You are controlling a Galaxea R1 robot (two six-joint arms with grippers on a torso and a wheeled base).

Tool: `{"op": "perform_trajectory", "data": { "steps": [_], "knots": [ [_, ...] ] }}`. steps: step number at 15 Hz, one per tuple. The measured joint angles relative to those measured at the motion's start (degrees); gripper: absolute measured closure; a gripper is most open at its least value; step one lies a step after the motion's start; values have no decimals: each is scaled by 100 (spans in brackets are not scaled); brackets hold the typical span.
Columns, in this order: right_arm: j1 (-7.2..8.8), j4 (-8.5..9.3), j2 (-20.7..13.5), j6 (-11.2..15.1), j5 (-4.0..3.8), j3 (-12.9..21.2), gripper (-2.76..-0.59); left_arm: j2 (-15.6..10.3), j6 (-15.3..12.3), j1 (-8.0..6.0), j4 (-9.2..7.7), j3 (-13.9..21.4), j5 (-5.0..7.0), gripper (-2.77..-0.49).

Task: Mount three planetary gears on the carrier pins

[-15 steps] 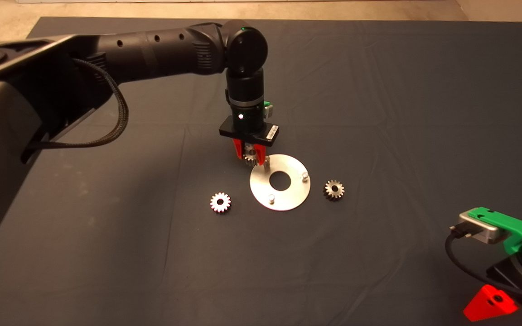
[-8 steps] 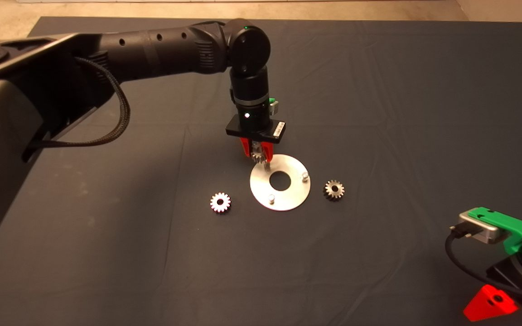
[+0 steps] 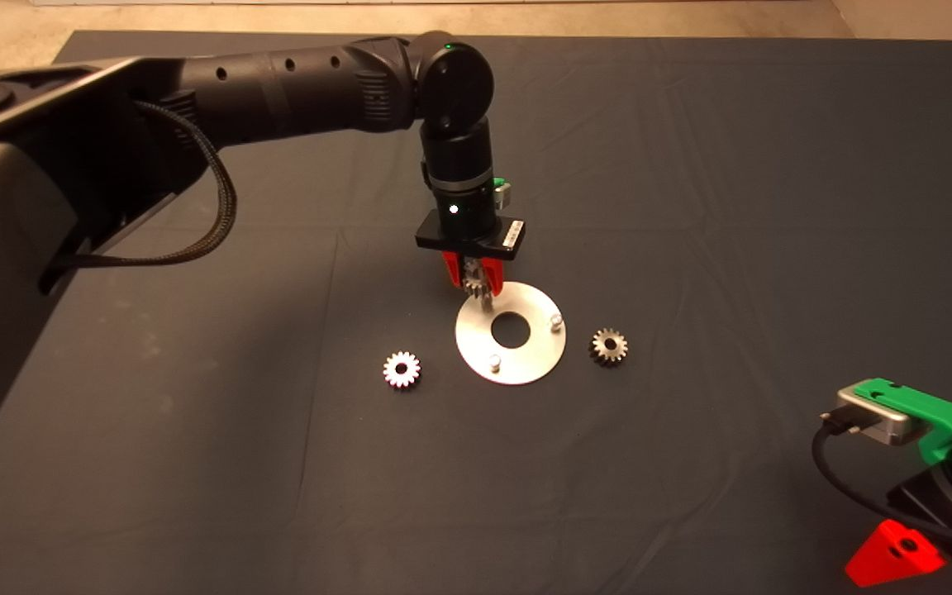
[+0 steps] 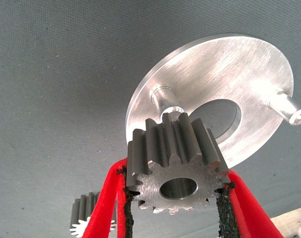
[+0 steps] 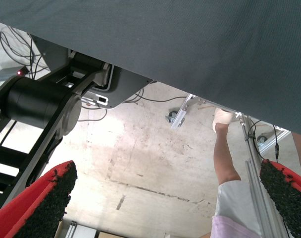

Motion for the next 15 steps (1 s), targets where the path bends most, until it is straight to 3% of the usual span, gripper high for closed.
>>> {"op": "perform_trajectory", "data": {
  "steps": [3, 6, 15],
  "knots": [
    [0, 0, 0, 0, 0, -2, -275, -2, -135, 0, -2, 0, -26, -82],
    [0, 0, 0, 0, 0, -1, -275, 0, -279, 0, -2, 0, -163, -81],
    [0, 0, 0, 0, -2, 0, -275, 0, -986, 0, -2, -5, -194, -81]
  ]
}}
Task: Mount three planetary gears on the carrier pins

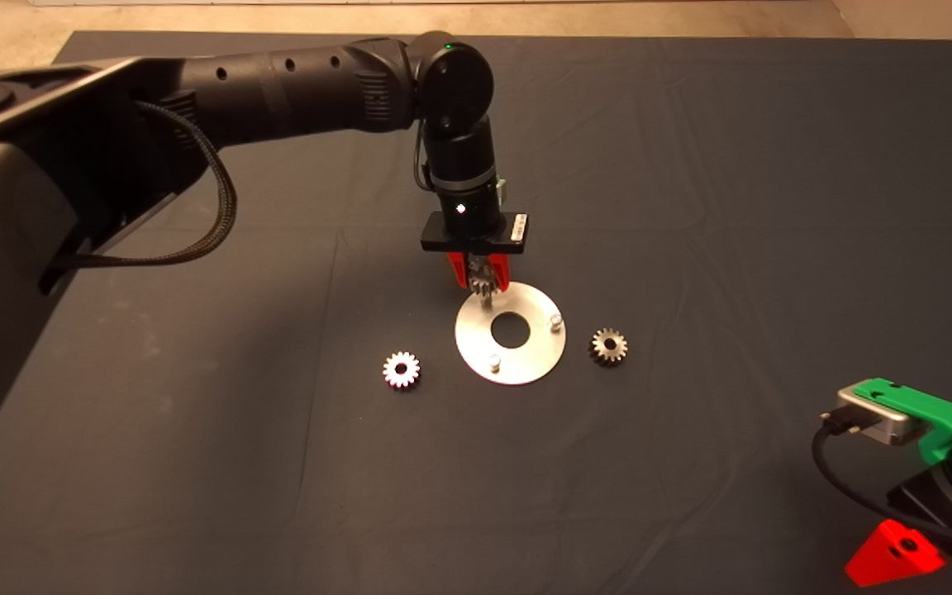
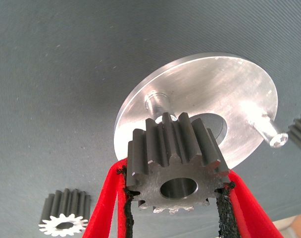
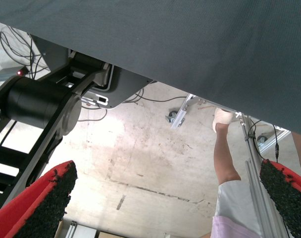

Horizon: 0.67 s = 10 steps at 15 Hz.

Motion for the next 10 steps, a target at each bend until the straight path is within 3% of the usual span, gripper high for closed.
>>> {"op": "perform_trajectory", "data": {
  "steps": [10],
  "knots": [
    [0, 0, 0, 0, 2, 0, -275, 0, -34, 1, 0, 0, -45, -81]
  ]
}}
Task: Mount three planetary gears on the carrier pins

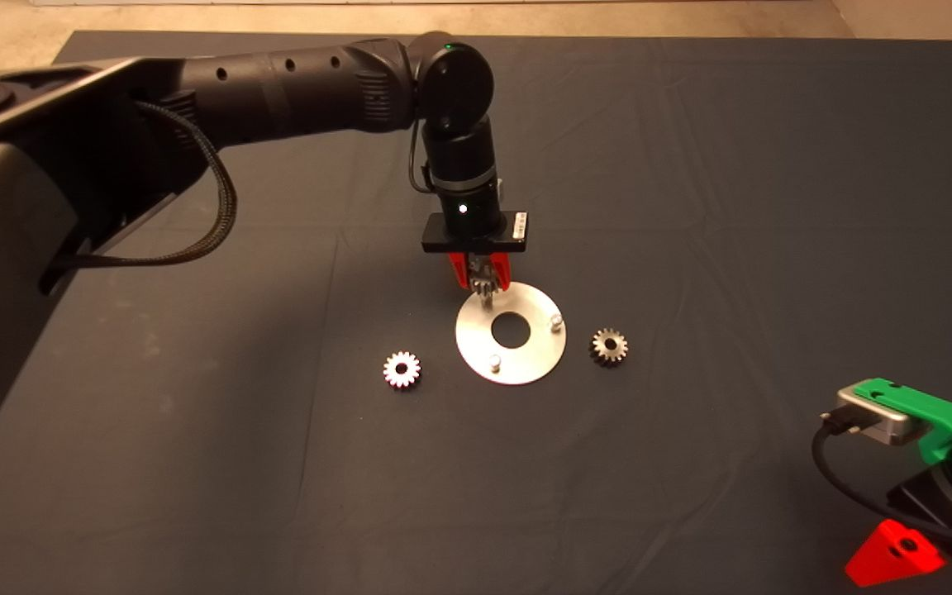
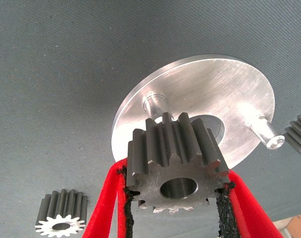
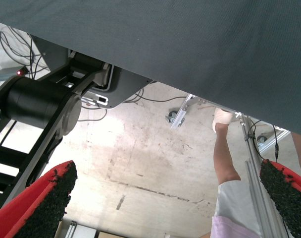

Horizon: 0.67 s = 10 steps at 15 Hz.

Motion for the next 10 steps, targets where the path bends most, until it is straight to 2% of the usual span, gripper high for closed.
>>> {"op": "perform_trajectory", "data": {
  "steps": [4, 7, 10],
  "knots": [
    [0, 0, 0, 0, -2, 0, -275, 0, 6, 39, 2, 0, -107, -81],
    [0, 0, -1, 0, -2, 0, -275, 0, 41, 204, 2, -2, -110, -81],
    [0, 0, 0, 0, 0, 0, -275, -2, 46, 204, 17, -13, -104, -81]
  ]
}}
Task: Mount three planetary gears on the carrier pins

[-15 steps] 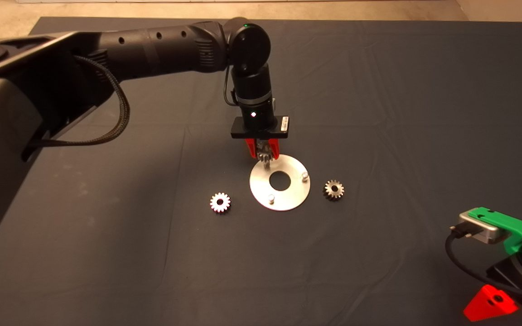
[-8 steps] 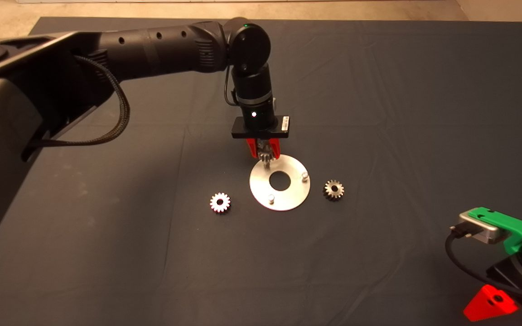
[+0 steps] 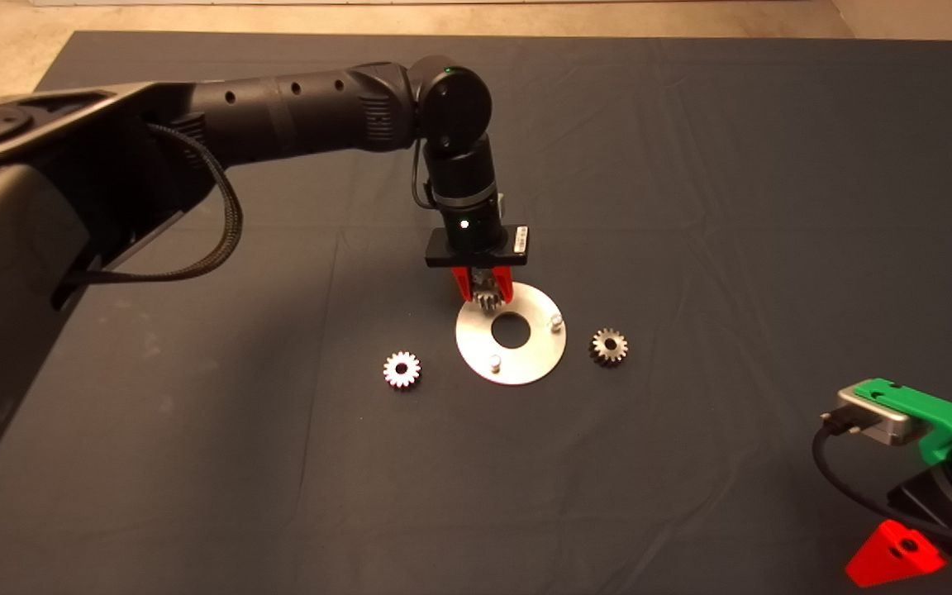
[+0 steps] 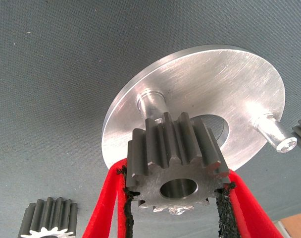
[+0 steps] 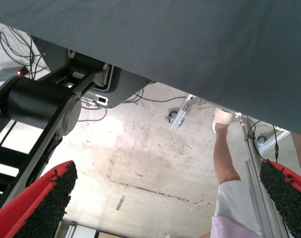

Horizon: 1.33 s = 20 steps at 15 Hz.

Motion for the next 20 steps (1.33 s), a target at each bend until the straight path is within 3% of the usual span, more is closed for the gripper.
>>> {"op": "perform_trajectory", "data": {
  "steps": [4, 7, 12, 15, 20],
  "knots": [
    [0, 0, -1, 0, 0, 0, -275, 2, 9, 0, 5, 0, -20, -81],
    [0, 0, -1, 0, -2, 0, -275, 0, 105, -11, 11, -23, -193, -81],
    [0, 0, -1, 0, 0, 0, -275, 2, 212, -11, 27, -23, -251, -81],
    [0, 0, -4, 0, 0, 0, -275, 5, 213, -13, 99, -23, -238, -81],
    [0, 0, -4, 0, 0, 0, -275, 19, 216, -13, 223, -26, -11, -81]
  ]
}}
